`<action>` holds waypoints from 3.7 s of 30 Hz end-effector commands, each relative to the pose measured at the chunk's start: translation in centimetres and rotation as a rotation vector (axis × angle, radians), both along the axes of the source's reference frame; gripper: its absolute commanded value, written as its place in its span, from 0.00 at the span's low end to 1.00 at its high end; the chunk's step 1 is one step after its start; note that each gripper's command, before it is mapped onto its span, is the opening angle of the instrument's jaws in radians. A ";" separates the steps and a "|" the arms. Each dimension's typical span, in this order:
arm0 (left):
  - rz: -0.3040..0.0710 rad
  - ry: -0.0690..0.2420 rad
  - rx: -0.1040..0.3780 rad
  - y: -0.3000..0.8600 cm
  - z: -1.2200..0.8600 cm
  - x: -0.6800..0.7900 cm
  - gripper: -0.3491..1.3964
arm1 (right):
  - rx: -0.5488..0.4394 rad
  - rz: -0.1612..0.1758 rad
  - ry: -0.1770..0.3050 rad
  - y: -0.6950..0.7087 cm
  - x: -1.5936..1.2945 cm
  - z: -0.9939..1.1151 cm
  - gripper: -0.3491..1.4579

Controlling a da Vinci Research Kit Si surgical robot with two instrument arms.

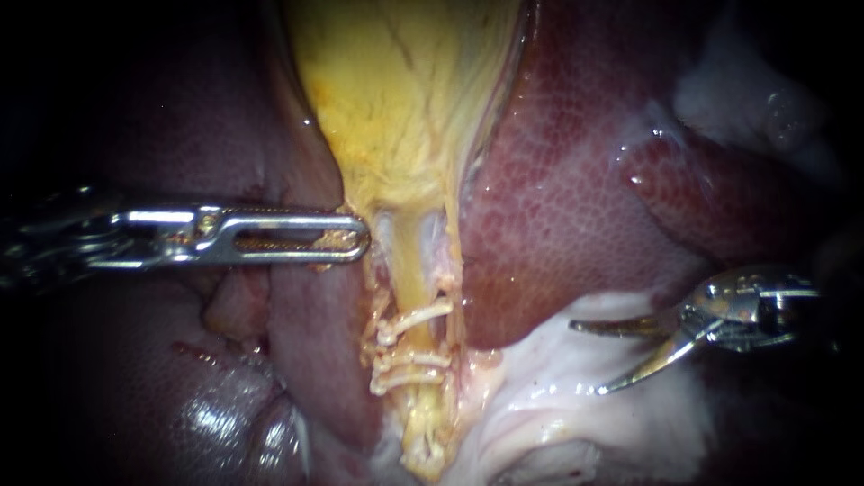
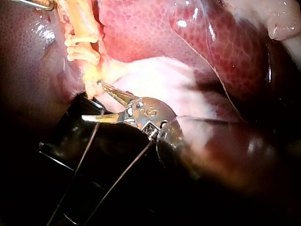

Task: Go to the cutting position left tube

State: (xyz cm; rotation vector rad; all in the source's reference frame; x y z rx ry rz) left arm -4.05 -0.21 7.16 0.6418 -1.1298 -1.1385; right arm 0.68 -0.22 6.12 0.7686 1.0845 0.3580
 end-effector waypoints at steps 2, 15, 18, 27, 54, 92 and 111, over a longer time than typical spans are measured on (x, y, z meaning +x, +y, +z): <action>0.000 0.000 0.000 0.00 0.00 0.01 0.00 | 0.001 0.000 0.000 0.00 0.01 -0.01 0.98; -0.035 -0.006 0.011 0.36 -0.56 0.63 0.00 | 0.006 -0.009 0.005 0.00 0.03 0.00 0.98; -0.035 -0.007 0.007 0.35 -0.63 0.67 0.00 | 0.009 -0.014 0.007 -0.01 0.08 0.01 0.98; -0.036 -0.007 0.006 0.33 -0.64 0.67 0.00 | 0.008 -0.039 0.012 -0.15 0.60 0.49 0.98; -0.039 -0.004 0.004 0.30 -0.65 0.65 0.00 | 0.075 -0.044 -0.016 -0.26 1.64 1.82 0.98; -0.040 -0.004 0.004 0.35 -0.57 0.62 0.00 | 0.198 -0.238 0.197 -0.48 2.12 1.71 0.92; -0.041 -0.003 0.004 0.37 -0.55 0.58 0.00 | 0.203 -0.229 0.210 -0.49 2.34 1.75 0.93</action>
